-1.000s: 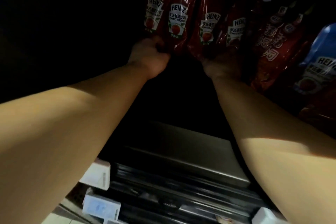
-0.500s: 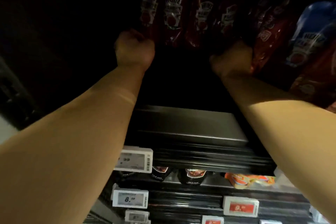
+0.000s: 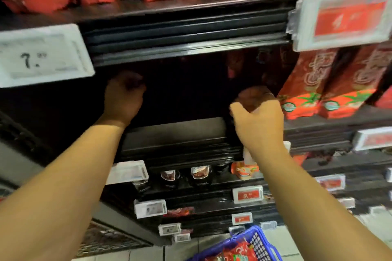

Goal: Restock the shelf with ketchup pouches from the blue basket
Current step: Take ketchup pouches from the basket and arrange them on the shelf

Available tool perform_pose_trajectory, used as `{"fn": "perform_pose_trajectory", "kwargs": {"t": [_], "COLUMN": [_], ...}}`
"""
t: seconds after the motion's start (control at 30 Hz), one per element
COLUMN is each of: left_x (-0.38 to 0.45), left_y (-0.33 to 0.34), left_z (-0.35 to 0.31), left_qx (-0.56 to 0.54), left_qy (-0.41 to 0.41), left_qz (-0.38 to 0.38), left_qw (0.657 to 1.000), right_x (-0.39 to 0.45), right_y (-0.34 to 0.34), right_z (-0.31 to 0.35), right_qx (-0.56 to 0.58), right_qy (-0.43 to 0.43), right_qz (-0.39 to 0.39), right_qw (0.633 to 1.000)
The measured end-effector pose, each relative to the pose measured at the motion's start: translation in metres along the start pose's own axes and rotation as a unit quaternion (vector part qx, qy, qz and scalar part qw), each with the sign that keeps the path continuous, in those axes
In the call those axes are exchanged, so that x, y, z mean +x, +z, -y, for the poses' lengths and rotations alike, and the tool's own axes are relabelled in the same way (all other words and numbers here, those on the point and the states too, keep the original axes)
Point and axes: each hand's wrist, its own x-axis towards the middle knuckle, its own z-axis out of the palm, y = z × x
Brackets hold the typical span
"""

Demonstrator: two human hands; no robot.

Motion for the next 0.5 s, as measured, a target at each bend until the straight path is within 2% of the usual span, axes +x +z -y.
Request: {"fn": "perform_pose_trajectory", "kwargs": {"t": [0.1,0.2,0.3,0.37,0.5], "left_x": [-0.049,-0.113,-0.192,-0.248,-0.346], "left_y": [-0.013,-0.032,-0.040,-0.030,0.009], "left_z": [-0.012,-0.026,-0.037,-0.033,0.006], "left_qx": [0.027,0.041,0.043,0.017,0.021], "left_qy": [0.028,0.060,0.122,0.089,-0.093], "left_qz": [0.051,0.026,0.012,0.049,0.130], "left_qw": [0.998,0.997,0.992,0.995,0.987], "right_x": [-0.027,-0.048,-0.067,-0.075,-0.093], "right_y": [-0.040,-0.085,-0.128,-0.151,-0.172], "right_z": [-0.009,-0.030,-0.068,-0.103,-0.180], "right_qx": [0.094,0.184,0.145,0.084,0.012], "right_qy": [0.001,0.014,0.029,0.086,0.233], "right_qz": [0.061,0.129,0.203,0.255,0.358], "right_qw": [0.994,0.974,0.968,0.959,0.904]}}
